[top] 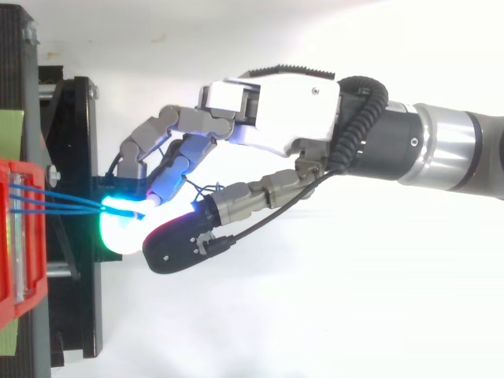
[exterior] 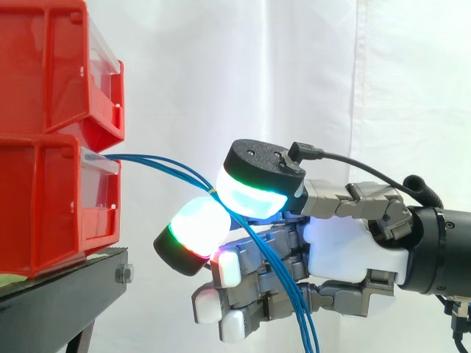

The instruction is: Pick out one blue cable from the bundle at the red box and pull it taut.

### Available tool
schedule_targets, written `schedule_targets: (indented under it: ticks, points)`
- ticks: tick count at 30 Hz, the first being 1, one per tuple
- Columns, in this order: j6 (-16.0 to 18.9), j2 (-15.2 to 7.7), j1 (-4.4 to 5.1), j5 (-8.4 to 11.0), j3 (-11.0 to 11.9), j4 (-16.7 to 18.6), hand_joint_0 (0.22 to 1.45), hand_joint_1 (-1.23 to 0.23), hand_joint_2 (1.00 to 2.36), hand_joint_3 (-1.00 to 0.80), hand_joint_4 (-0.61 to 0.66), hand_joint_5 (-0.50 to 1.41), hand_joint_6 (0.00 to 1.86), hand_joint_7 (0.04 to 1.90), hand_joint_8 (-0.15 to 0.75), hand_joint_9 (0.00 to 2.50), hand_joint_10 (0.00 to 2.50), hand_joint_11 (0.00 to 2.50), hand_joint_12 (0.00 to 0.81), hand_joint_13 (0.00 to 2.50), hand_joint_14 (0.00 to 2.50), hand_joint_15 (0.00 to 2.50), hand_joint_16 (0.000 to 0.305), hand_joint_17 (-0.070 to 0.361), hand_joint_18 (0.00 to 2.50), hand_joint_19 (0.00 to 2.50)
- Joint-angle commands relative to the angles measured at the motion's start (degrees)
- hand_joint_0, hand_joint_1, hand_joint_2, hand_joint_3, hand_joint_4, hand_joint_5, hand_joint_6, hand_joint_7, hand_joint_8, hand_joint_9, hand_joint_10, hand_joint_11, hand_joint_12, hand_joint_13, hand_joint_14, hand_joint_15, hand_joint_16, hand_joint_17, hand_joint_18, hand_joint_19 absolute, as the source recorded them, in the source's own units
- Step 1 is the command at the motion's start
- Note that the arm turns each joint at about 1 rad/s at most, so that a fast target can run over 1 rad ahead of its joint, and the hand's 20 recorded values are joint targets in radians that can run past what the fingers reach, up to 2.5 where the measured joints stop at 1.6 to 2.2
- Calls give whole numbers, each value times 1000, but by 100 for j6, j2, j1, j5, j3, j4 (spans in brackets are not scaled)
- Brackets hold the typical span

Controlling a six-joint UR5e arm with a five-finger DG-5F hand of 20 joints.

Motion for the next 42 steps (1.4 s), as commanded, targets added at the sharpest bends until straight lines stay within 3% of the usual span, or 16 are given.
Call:
schedule_targets:
  ticks: [1,15,22,26,32,38,42]
  points:
    - [0,6,-8,-7,2,9,625,-746,1018,-154,-10,-127,954,850,250,1035,21,663,320,864,19,507,50,114,686,678]
    - [0,6,1,-7,10,0,676,-795,1014,-319,-42,-123,957,900,238,1043,22,667,309,880,21,509,48,109,720,665]
    - [-9,-3,1,-7,19,0,642,-775,1000,-500,20,-125,955,859,236,1052,22,683,308,887,20,514,48,108,731,669]
    - [-9,6,1,-7,19,0,593,-728,1000,-500,89,-122,941,809,239,1057,24,670,312,889,22,516,49,109,728,685]
    - [-9,-3,1,-7,54,-9,545,-645,1000,-500,97,-121,928,796,244,1068,23,653,324,890,19,513,51,114,729,697]
    - [-9,-3,1,-7,54,-9,579,-521,1000,-500,75,-120,911,818,238,1069,24,653,317,884,20,521,49,111,705,715]
    - [-9,6,1,-7,54,-9,592,-548,1007,-423,58,-116,916,843,243,1072,23,660,316,884,20,527,49,110,702,710]
